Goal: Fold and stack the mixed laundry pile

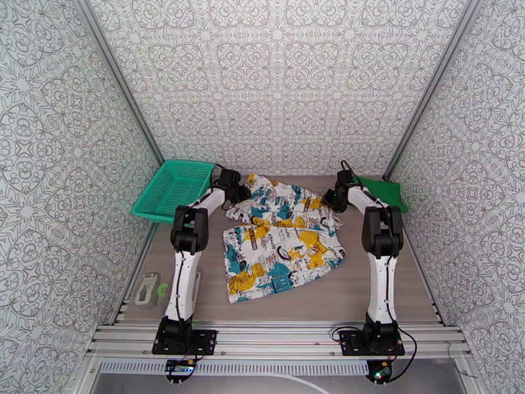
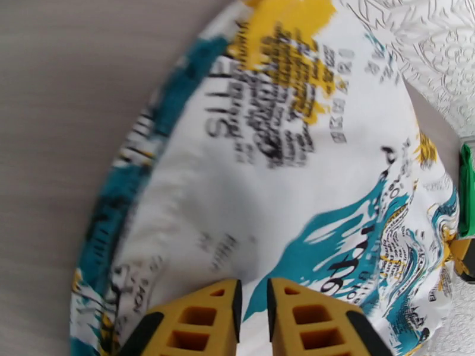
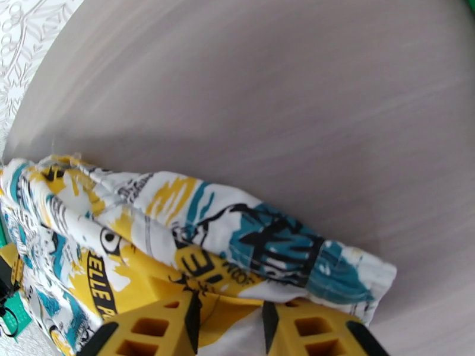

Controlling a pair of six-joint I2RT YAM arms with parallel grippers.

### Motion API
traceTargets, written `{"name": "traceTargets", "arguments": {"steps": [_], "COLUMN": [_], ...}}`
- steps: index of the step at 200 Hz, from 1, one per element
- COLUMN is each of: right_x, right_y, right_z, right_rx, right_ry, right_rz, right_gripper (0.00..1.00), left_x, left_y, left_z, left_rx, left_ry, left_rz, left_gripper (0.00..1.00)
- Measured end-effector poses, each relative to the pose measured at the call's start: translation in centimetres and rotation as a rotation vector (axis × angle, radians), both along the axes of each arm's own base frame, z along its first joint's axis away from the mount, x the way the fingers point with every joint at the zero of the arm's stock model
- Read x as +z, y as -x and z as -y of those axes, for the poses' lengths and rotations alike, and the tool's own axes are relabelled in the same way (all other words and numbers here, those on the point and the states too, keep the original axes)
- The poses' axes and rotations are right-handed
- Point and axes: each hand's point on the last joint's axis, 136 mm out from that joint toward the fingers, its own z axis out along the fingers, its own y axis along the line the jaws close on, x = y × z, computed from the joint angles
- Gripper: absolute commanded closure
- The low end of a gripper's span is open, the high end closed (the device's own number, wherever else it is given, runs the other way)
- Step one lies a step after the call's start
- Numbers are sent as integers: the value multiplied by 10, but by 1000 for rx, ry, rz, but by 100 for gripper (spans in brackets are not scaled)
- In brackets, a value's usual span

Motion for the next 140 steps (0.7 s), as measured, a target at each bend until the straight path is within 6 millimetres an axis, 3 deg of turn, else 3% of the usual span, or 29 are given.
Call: {"name": "traceTargets", "arguments": {"steps": [60,106,121,140], "right_x": [3,11,13,20], "right_y": [-15,-21,-15,11], "right_z": [8,13,14,14], "right_rx": [-20,-8,-7,-2], "right_ry": [-121,-121,-118,-112], "right_rz": [11,14,14,-7], "right_gripper": [59,59,59,58], "left_x": [1,8,11,24], "left_y": [2,6,9,20], "left_z": [-23,-29,-29,-26], "left_rx": [46,41,31,16], "left_ry": [37,54,45,30], "left_rz": [-13,-22,-24,-20], "left_gripper": [79,62,59,56]}}
